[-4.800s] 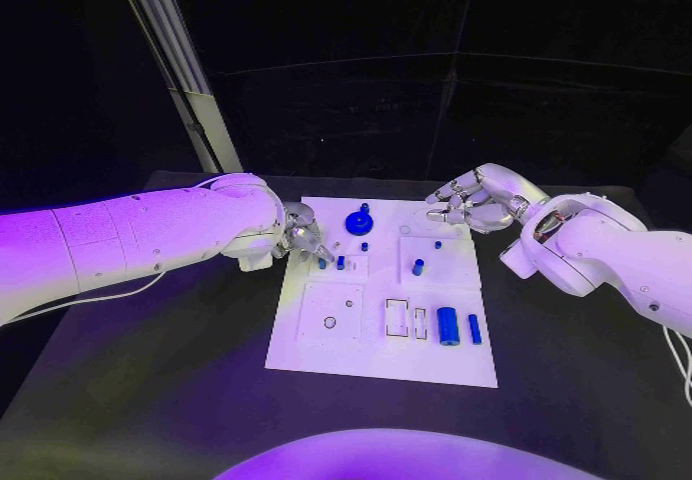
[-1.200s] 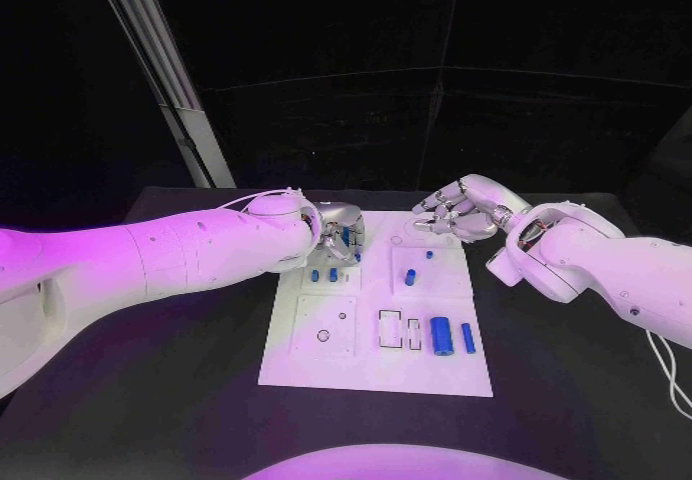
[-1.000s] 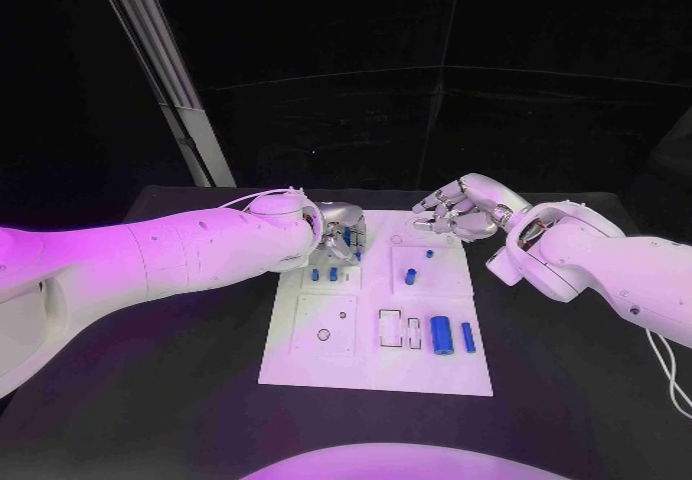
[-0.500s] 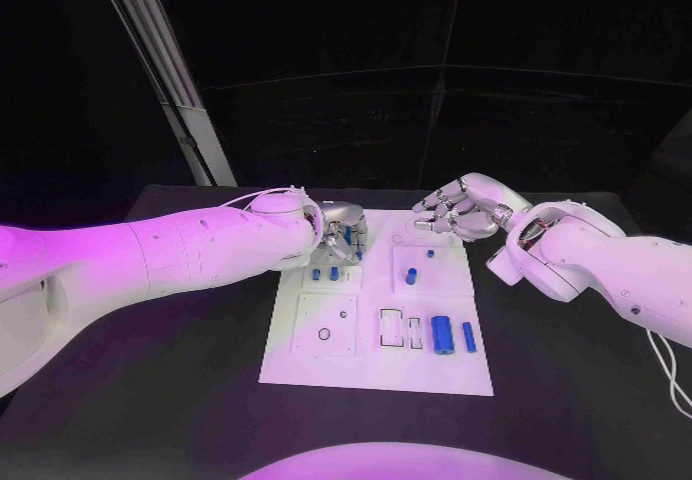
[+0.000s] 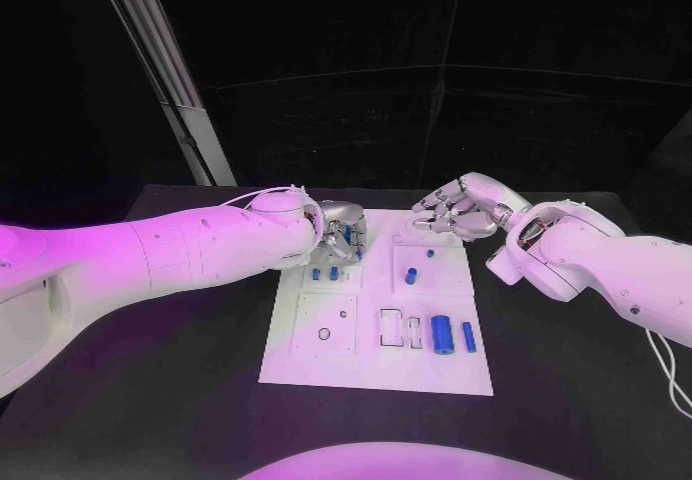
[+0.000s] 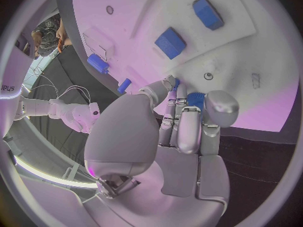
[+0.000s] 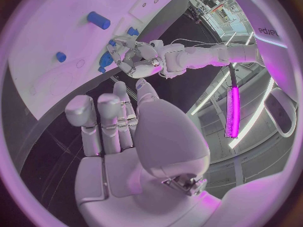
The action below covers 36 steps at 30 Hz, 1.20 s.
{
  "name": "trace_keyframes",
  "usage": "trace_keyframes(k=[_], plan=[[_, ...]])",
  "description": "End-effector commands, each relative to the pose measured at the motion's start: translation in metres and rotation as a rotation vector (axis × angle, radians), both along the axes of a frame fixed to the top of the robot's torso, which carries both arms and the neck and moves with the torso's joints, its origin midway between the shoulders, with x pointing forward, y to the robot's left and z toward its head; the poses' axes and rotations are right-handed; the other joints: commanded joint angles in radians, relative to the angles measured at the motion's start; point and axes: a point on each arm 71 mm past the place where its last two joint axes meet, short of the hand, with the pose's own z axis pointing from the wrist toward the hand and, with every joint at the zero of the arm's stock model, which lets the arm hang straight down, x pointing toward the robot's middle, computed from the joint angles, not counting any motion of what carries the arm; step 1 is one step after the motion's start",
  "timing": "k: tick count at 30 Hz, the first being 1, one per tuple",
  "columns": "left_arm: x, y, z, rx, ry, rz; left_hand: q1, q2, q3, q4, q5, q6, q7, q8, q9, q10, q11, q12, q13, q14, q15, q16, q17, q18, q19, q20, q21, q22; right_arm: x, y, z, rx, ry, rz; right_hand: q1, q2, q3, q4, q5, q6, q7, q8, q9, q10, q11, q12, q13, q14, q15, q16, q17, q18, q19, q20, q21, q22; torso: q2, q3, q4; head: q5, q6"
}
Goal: Assemble the parts on the task board
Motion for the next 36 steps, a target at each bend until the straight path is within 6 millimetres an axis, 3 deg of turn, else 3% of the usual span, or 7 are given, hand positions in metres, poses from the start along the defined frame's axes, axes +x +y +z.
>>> trace_keyframes(k=[1,6,7,17,29,36], plan=[[-0.003,0.0,-0.007,0.026,0.035,-0.013,0.0,0.006,0.004,0.001,0.0,0.004,0.001,-0.004,0.001,0.004,0.001,-0.004,-0.001,0.018,-0.009,0.005,0.001,-0.021,0.005,-0.005,0.004,0.001,0.0,0.001,0.002,0.005,-0.012,0.006,0.011,-0.002,0.003,0.005,0.006,-0.005,0.0,0.0,0.0,-0.009,0.0,-0.006,-0.001,-0.005,-0.001,0.002,0.001,0.009,-0.003,0.0,-0.003,0.001,0.0,0.0,0.0002,0.0,0.0],[-0.003,0.0,-0.007,0.026,0.035,-0.013,0.0,0.006,0.004,0.001,0.0,0.004,0.001,-0.004,0.001,0.004,0.001,-0.004,-0.001,0.018,-0.009,0.005,0.001,-0.021,0.005,-0.005,0.004,0.001,0.0,0.001,0.002,0.005,-0.012,0.006,0.011,-0.002,0.003,0.005,0.006,-0.005,0.0,0.0,0.0,-0.009,0.0,-0.006,-0.001,-0.005,-0.001,0.002,0.001,0.009,-0.003,0.0,-0.003,0.001,0.0,0.0,0.0002,0.0,0.0],[-0.003,0.0,-0.007,0.021,0.032,-0.014,-0.007,0.014,0.04,-0.021,0.0,0.043,0.002,-0.028,0.001,0.052,-0.001,-0.056,-0.001,0.02,-0.011,0.01,0.002,-0.023,0.007,-0.009,0.016,0.02,0.0,0.001,0.002,0.005,-0.012,0.007,0.013,-0.001,0.004,0.005,0.007,-0.005,0.0,0.001,0.0,-0.008,0.0,-0.005,-0.003,-0.005,-0.001,0.0,0.0,0.01,-0.004,0.0,-0.004,-0.001,-0.002,-0.0013,0.0011,-0.001,0.005],[-0.006,0.009,0.005,-0.11,-0.033,-0.021,-0.012,0.008,0.043,-0.025,0.0,0.045,0.003,-0.035,0.0,0.057,0.0,-0.067,-0.001,0.019,-0.01,0.009,-0.001,-0.024,0.007,-0.009,0.018,0.023,0.001,0.002,0.001,0.006,-0.013,0.007,0.013,-0.001,0.004,0.005,0.007,-0.005,0.0,0.001,0.0,-0.008,0.0,-0.005,-0.003,-0.005,-0.001,0.0,0.0,0.01,-0.004,0.0,-0.004,-0.001,-0.001,-0.0003,0.0013,0.0,0.014],[-0.005,0.024,0.027,-0.207,-0.059,0.009,-0.014,0.009,0.048,-0.029,0.0,0.048,0.005,-0.042,0.0,0.06,0.001,-0.078,-0.001,0.019,-0.009,0.01,-0.002,-0.024,0.007,-0.008,0.02,0.027,0.002,0.001,0.001,0.005,-0.013,0.006,0.013,-0.001,0.004,0.005,0.007,-0.005,0.0,0.001,0.0,-0.008,0.0,-0.005,-0.003,-0.005,-0.001,0.0,0.0,0.01,-0.004,0.0,-0.004,-0.001,-0.002,-0.0002,0.0004,0.003,0.015],[-0.008,0.041,0.03,-0.217,-0.027,0.032,-0.015,0.007,0.049,-0.031,0.0,0.049,0.005,-0.044,0.0,0.062,0.002,-0.08,0.0,0.019,-0.009,0.01,-0.001,-0.025,0.008,-0.008,0.022,0.03,0.001,-0.001,0.001,0.003,-0.012,0.003,0.013,-0.001,0.004,0.005,0.007,-0.005,0.0,0.001,0.0,-0.008,0.0,-0.005,-0.003,-0.005,-0.001,0.0,0.0,0.01,-0.004,0.0,-0.004,-0.001,-0.001,-0.0007,0.0009,0.003,0.016]])
